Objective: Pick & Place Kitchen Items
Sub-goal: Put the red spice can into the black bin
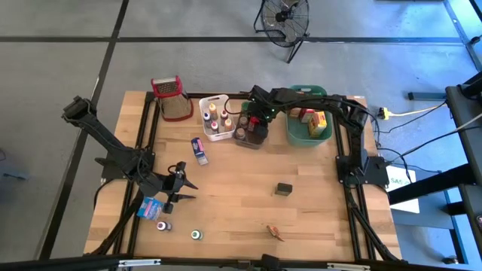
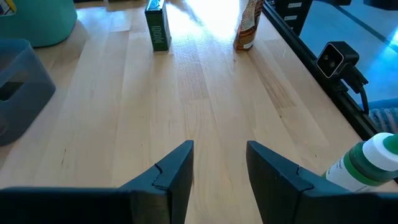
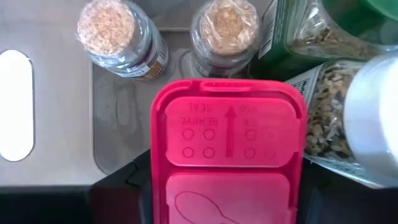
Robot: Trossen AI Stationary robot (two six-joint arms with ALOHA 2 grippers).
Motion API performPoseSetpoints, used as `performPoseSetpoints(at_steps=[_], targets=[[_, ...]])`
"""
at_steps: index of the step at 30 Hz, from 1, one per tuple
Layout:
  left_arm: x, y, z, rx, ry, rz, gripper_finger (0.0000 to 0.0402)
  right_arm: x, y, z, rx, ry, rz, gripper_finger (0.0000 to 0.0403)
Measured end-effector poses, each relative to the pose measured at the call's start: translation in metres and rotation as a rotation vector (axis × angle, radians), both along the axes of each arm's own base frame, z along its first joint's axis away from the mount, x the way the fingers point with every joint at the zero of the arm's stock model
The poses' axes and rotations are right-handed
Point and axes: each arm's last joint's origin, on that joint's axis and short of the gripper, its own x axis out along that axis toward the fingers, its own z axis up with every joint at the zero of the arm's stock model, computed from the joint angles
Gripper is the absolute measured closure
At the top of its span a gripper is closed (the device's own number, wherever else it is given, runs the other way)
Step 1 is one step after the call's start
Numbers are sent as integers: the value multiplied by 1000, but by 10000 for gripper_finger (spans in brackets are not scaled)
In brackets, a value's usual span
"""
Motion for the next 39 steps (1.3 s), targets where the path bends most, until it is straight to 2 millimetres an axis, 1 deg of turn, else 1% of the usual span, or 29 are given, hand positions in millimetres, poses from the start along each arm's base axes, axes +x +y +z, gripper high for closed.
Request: performPoseSetpoints(at_steps=[16, 25, 39], targets=[[0, 0, 0, 0, 0, 0, 258, 0, 0, 0, 7, 3, -28, 184], [0, 0, 0, 0, 0, 0, 258, 2, 4, 0, -50, 28, -39, 182], [0, 0, 0, 0, 0, 0, 258, 2, 5, 0, -6, 10, -41, 182]])
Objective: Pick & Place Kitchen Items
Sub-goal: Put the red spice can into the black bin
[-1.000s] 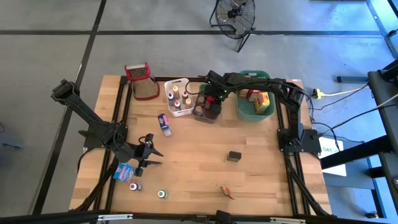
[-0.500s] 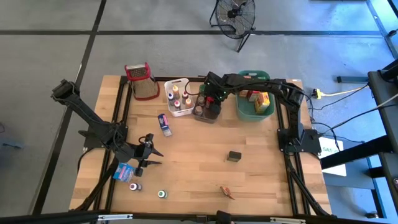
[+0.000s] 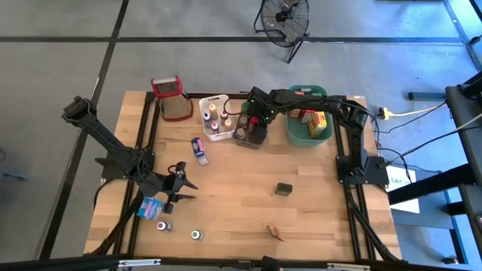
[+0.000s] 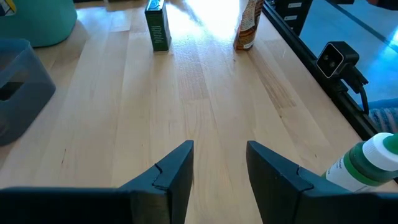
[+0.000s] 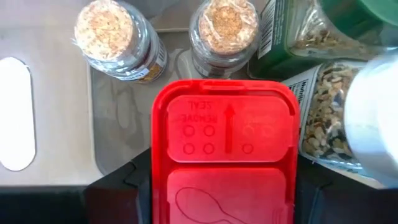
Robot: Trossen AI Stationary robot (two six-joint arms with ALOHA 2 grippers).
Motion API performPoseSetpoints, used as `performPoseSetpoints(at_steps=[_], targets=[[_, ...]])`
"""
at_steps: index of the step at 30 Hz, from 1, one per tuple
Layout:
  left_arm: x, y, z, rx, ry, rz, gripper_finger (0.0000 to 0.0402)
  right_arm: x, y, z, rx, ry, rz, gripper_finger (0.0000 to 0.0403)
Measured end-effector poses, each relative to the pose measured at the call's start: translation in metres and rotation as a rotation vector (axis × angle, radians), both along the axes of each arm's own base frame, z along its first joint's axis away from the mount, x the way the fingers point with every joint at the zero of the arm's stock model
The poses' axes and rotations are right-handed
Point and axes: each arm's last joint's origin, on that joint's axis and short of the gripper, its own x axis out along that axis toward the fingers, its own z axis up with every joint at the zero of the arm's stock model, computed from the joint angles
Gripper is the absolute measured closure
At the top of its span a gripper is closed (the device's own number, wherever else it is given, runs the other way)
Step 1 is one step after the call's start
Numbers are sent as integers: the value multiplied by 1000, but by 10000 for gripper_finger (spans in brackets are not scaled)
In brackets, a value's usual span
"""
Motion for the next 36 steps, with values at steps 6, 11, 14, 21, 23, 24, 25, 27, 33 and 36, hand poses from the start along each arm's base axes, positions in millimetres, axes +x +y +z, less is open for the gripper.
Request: performPoseSetpoints(at_steps=[6, 11, 14, 21, 23, 24, 25, 27, 33, 36], targets=[[0, 0, 0, 0, 0, 0, 258, 0, 0, 0, 5, 5, -6, 182], [0, 0, 0, 0, 0, 0, 258, -1, 0, 0, 10, 5, -33, 182], [0, 0, 0, 0, 0, 1, 258, -1, 0, 0, 11, 7, -34, 182], [0, 0, 0, 0, 0, 0, 258, -1, 1, 0, 19, 4, -36, 143], [0, 0, 0, 0, 0, 0, 258, -1, 1, 0, 25, 1, -47, 122], [0, 0, 0, 0, 0, 1, 258, -1, 1, 0, 27, 1, -49, 112], [0, 0, 0, 0, 0, 0, 258, -1, 1, 0, 28, 1, -52, 104], [0, 0, 0, 0, 0, 0, 258, -1, 1, 0, 29, -1, -55, 91], [0, 0, 0, 0, 0, 0, 258, -1, 8, 14, 4, -16, -13, 82], [0, 0, 0, 0, 0, 0, 258, 1, 12, 31, -12, -33, -2, 82]])
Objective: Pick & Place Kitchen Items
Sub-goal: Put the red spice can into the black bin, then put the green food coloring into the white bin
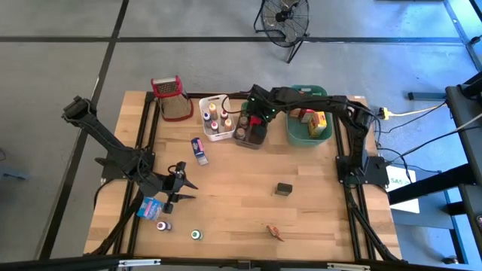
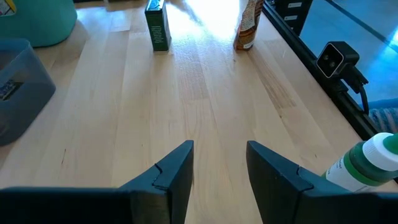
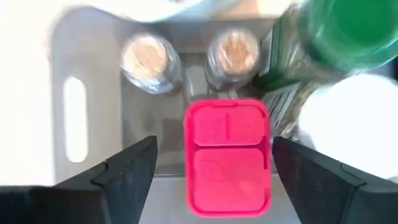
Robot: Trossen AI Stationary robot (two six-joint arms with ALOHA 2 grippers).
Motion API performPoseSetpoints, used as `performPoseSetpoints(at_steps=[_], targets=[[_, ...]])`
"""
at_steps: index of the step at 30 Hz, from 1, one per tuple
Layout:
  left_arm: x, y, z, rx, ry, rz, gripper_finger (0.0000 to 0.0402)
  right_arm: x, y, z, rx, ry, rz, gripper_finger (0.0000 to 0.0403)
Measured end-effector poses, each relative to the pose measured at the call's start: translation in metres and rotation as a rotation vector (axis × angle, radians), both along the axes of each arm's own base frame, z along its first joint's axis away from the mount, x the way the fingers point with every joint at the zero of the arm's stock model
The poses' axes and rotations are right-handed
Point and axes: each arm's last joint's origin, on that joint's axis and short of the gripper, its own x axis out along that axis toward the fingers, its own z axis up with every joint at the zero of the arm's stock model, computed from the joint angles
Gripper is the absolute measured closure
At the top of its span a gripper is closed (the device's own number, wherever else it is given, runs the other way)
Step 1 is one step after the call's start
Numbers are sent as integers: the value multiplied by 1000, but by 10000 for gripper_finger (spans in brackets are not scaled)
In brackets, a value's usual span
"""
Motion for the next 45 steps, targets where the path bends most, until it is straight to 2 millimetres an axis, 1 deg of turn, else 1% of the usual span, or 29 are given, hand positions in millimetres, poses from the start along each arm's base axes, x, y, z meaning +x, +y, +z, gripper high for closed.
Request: performPoseSetpoints(at_steps=[5, 9, 11, 14, 17, 19, 22, 26, 29, 31, 34, 37, 39, 42, 45], targets=[[0, 0, 0, 0, 0, 0, 258, 2, 18, 38, -55, -1, -7, 82], [0, 0, 0, -1, 0, 0, 258, 3, 45, 72, -88, -4, 1, 82], [0, 0, 0, 0, 0, 0, 258, 3, 64, 89, -88, -24, 31, 82], [1, 0, 1, -14, -18, 6, 258, 0, 98, 110, -74, -72, 65, 82], [5, -3, 11, -143, -98, 39, 258, -5, 138, 124, -45, -117, 106, 82], [6, -4, 14, -178, -120, 41, 258, -9, 166, 132, -21, -148, 138, 82], [7, -5, 17, -206, -145, 31, 258, -12, 211, 133, 13, -171, 188, 82], [7, -5, 18, -208, -148, 31, 258, -19, 268, 133, -16, -227, 215, 82], [7, -6, 18, -220, -153, 28, 258, -26, 307, 129, -80, -286, 239, 82], [7, -6, 20, -227, -164, 26, 258, -30, 333, 131, -123, -370, 257, 82], [7, -6, 20, -184, -175, 13, 258, -37, 365, 126, -182, -433, 283, 82], [7, -6, 19, -110, -184, -16, 258, -43, 386, 117, -224, -451, 307, 82], [7, -6, 18, -96, -174, -19, 258, -44, 394, 114, -249, -461, 315, 82], [7, -6, 17, -165, -147, -27, 258, -42, 400, 106, -276, -454, 319, 82], [7, -8, 18, -168, -136, -95, 258, -39, 401, 101, -281, -447, 319, 82]])
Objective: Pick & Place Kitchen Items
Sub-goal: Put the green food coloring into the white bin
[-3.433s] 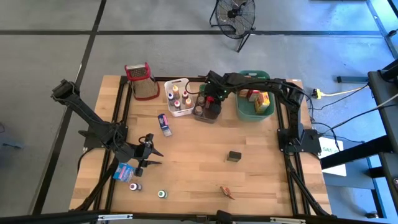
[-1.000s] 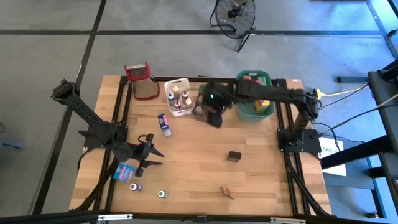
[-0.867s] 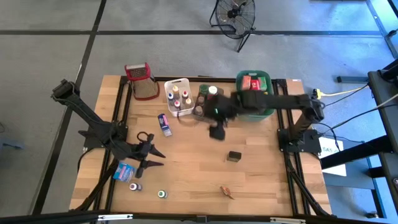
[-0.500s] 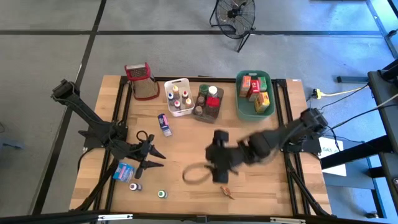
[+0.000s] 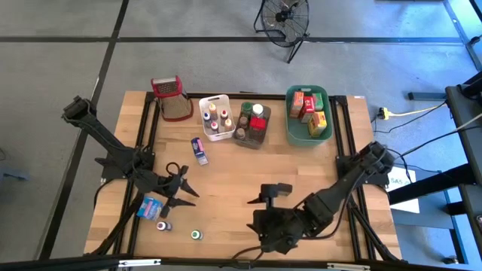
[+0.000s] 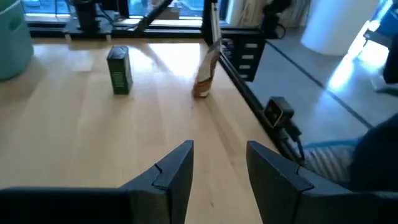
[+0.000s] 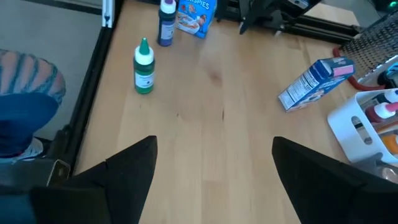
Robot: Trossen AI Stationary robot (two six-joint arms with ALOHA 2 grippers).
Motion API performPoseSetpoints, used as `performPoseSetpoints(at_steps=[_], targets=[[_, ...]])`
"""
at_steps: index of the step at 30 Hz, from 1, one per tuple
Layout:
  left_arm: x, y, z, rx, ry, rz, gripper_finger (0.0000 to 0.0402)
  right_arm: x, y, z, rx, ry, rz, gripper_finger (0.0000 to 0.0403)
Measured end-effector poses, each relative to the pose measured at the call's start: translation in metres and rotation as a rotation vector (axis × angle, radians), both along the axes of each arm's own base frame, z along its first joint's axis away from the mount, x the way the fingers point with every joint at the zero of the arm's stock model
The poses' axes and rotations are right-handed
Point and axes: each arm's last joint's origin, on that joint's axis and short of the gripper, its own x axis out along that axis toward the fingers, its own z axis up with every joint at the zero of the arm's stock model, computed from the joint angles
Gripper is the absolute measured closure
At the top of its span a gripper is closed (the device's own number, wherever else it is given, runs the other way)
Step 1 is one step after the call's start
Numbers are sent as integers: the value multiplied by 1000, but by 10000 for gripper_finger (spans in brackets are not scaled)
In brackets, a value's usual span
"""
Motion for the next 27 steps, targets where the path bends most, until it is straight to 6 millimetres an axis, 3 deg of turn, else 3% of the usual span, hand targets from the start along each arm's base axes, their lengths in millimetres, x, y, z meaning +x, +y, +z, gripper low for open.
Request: performPoseSetpoints(at_steps=[7, 18, 27], targets=[[0, 1, -1, 12, 4, 15, 258, 8, 0, -14, -26, 30, -14, 82], [0, -1, -9, 30, 66, 2, 253, 11, -3, -15, -22, 36, -20, 82], [13, -15, -15, -17, 91, -85, 196, 12, -3, -15, -19, 36, -23, 82]])
